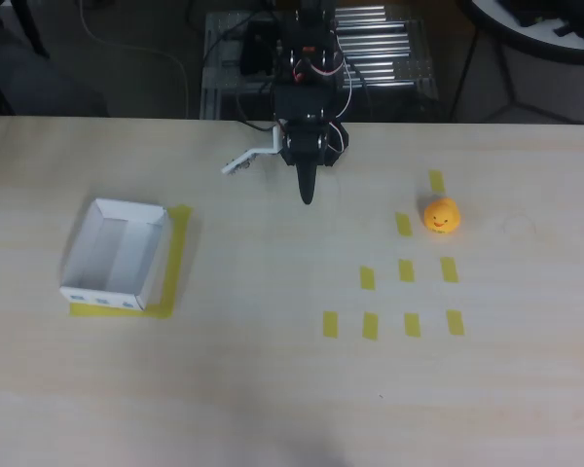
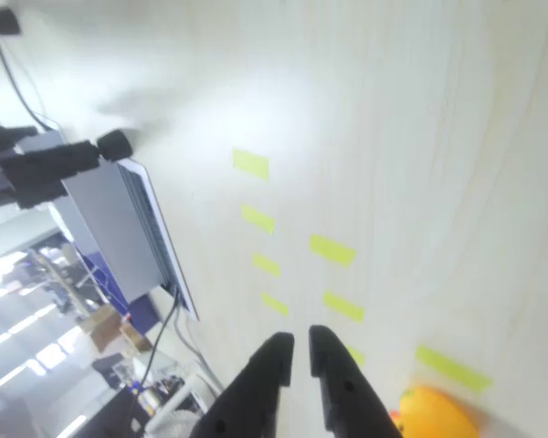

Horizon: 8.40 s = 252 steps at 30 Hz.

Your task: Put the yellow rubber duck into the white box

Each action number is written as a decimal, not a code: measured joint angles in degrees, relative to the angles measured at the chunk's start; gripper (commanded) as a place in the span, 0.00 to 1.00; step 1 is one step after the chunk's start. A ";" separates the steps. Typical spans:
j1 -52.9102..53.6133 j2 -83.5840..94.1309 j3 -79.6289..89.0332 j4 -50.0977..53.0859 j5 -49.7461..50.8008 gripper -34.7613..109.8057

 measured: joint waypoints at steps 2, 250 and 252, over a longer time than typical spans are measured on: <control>-1.23 -3.52 -4.22 1.23 0.00 0.24; 52.03 -57.48 -26.72 -33.84 -19.51 0.24; 52.82 -60.73 -28.83 -33.84 -19.51 0.24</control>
